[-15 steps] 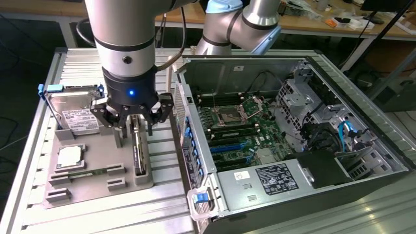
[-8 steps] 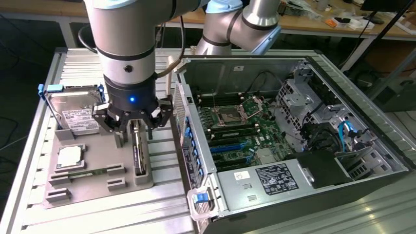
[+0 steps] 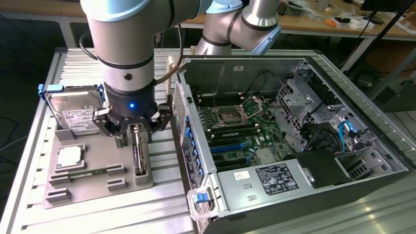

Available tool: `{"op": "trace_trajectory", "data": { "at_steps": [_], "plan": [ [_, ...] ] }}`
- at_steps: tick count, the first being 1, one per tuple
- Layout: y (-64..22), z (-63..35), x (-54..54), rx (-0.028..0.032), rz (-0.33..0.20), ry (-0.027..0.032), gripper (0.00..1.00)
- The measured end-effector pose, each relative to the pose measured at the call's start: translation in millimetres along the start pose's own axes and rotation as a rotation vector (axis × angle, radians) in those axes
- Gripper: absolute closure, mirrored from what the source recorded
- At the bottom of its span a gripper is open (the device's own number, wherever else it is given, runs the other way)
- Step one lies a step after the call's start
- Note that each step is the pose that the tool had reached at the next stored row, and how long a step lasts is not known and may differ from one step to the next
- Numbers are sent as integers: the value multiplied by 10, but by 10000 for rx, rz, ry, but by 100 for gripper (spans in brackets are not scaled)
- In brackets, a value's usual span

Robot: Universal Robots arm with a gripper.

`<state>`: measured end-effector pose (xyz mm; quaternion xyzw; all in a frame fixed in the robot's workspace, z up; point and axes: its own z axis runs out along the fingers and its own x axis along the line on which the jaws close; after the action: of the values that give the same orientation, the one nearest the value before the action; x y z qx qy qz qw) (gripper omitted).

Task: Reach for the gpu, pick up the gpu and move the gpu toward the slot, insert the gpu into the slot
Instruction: 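Pick up the gpu and move the gpu toward the slot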

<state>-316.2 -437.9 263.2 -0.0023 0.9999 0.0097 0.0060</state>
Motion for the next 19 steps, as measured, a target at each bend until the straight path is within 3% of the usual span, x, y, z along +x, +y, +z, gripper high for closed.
{"op": "trace_trajectory", "data": {
  "at_steps": [8, 19],
  "plan": [
    [-3, 137, 43, 0, -1, 0, 46],
    [43, 171, 43, 1, 0, 0, 46]
  ]
}}
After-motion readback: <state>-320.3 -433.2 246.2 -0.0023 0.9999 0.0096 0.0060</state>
